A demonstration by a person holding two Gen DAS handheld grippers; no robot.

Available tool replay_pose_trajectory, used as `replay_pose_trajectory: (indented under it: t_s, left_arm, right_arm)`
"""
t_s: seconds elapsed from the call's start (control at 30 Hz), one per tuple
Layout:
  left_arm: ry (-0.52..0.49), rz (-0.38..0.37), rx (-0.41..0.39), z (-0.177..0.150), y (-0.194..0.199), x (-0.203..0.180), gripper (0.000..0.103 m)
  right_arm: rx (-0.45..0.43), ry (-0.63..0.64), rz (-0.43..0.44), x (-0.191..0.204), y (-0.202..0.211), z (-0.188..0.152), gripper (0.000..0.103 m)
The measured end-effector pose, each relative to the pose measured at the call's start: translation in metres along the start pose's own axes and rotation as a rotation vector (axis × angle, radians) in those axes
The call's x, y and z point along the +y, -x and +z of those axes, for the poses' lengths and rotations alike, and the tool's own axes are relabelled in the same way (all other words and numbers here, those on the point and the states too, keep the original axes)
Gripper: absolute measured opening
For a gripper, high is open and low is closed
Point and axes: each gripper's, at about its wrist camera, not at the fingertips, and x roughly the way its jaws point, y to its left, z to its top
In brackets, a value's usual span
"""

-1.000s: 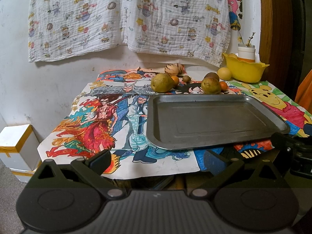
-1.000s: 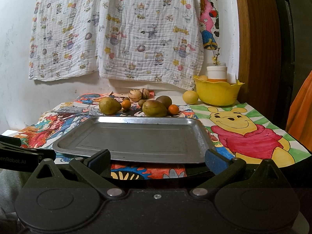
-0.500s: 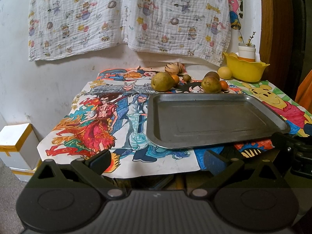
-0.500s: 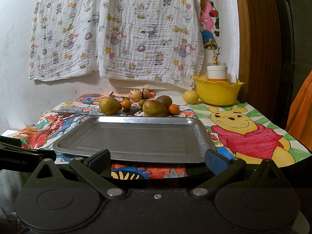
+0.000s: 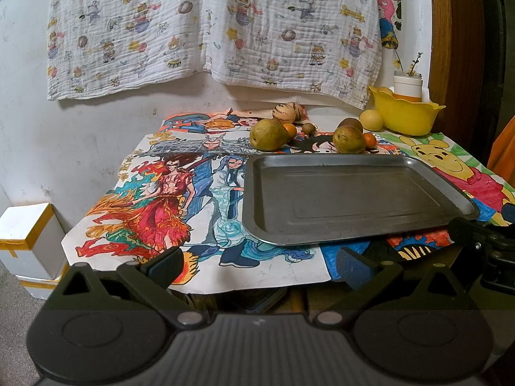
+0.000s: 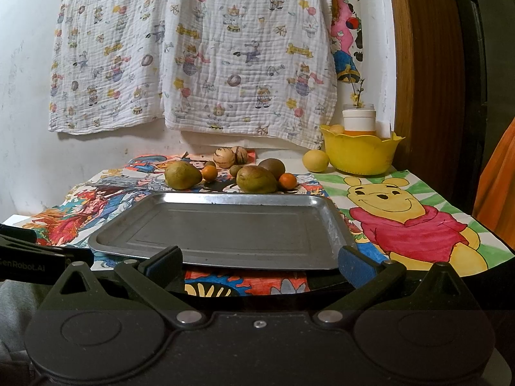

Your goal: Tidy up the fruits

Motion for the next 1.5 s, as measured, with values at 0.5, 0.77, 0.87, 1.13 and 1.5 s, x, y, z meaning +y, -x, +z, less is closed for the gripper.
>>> replay_pose_trajectory:
  t_s: [0.5, 0.77, 0.87, 1.13, 1.5]
  left_arm:
    - [-0.003, -0.015, 0.013, -0.003, -0.009, 0.003, 0.102]
    - [-0.010, -0.018, 0.012, 0.003, -0.014, 0.002, 0.102]
    - [-0.026, -0.014, 0.008, 0.004, -0.015, -0.001, 0.102]
    - [-0.018, -0.016, -0.046, 0.026, -0.018, 0.007, 0.102]
    - [0.058, -0.056, 0.024, 0.087, -0.076, 0.042, 0.103]
  right_arm:
    - [0.004, -0.017, -0.003, -0.002, -0.004, -0.001, 0.103]
    - [-0.006, -0.040, 0.002, -0.007, -0.010, -0.002, 0.103]
    - [-0.003, -0.040, 0.002, -0.007, -0.013, -0.002, 0.103]
    - [-0.019, 0.006, 0.009, -0.007, -0.032, 0.016, 0.103]
    - [0.033, 0.072, 0.032, 0.002, -0.093, 0.058, 0.103]
